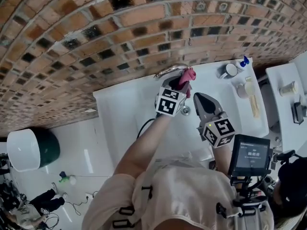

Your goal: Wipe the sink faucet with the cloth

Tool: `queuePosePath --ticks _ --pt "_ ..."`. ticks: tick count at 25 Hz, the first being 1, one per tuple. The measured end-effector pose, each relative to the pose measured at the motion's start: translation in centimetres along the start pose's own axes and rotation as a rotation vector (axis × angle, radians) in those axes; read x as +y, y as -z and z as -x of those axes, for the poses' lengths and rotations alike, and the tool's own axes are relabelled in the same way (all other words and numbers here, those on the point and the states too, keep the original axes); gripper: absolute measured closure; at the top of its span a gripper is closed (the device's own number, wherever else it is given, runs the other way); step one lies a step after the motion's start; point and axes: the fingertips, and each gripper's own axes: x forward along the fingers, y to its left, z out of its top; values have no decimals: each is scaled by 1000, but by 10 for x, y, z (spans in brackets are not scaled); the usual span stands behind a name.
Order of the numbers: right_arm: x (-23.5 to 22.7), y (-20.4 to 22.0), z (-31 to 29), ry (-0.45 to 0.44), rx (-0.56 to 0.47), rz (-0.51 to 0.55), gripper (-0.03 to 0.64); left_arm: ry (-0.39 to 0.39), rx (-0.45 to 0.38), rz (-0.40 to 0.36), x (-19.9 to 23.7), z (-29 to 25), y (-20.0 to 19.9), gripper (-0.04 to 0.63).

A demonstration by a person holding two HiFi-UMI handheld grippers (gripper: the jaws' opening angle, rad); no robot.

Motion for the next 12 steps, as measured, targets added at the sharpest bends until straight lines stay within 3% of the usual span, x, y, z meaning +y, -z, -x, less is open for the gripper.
queuePosePath --ticks 6,12 --pt "-3 -2 0 10 -6 0 634 -16 5 24 14 7 8 483" --pt "7 -13 4 -7 -34 18 634 19 -175 -8 -14 61 -48 483"
